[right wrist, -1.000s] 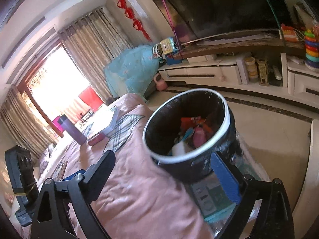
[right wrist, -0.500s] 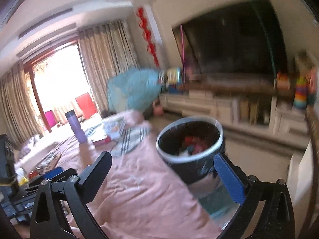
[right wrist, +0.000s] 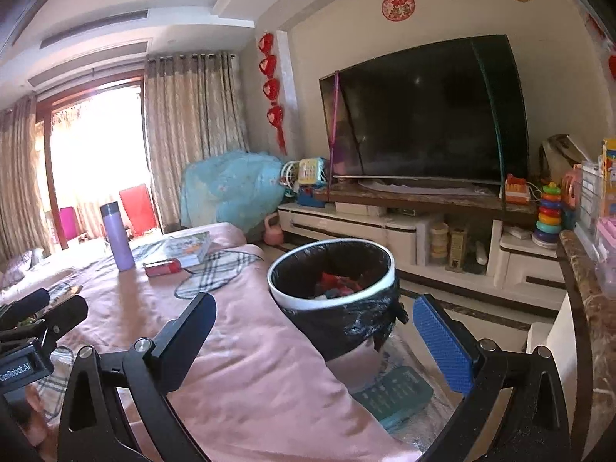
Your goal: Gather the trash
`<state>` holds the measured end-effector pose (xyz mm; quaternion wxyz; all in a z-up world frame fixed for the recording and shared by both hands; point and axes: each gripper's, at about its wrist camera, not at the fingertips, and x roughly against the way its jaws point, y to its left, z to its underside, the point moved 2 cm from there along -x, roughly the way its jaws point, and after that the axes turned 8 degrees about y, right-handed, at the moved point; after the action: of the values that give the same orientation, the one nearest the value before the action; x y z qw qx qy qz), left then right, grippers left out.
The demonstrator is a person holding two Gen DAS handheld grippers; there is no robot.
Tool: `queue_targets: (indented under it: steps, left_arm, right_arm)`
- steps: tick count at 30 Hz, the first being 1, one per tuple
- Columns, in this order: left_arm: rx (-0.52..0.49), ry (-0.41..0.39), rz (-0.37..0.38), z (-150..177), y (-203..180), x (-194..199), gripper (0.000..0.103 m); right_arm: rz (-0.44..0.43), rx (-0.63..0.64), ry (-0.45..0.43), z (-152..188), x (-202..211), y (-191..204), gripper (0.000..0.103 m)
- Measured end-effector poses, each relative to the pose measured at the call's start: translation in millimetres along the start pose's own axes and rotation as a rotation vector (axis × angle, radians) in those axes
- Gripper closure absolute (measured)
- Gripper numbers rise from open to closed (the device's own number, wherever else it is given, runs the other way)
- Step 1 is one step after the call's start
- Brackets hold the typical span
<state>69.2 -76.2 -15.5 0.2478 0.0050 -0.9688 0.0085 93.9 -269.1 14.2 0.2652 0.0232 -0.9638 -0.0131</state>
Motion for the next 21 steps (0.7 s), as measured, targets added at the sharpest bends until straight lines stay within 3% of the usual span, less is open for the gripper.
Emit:
queue_targets:
  steps: [21]
  left_arm:
    - [0.009, -0.031, -0.046, 2.9, 5.1, -5.2, 0.001]
  right_arm:
    - [0.012, 0.011, -0.012, 4.2, 3.1, 1.4, 0.000]
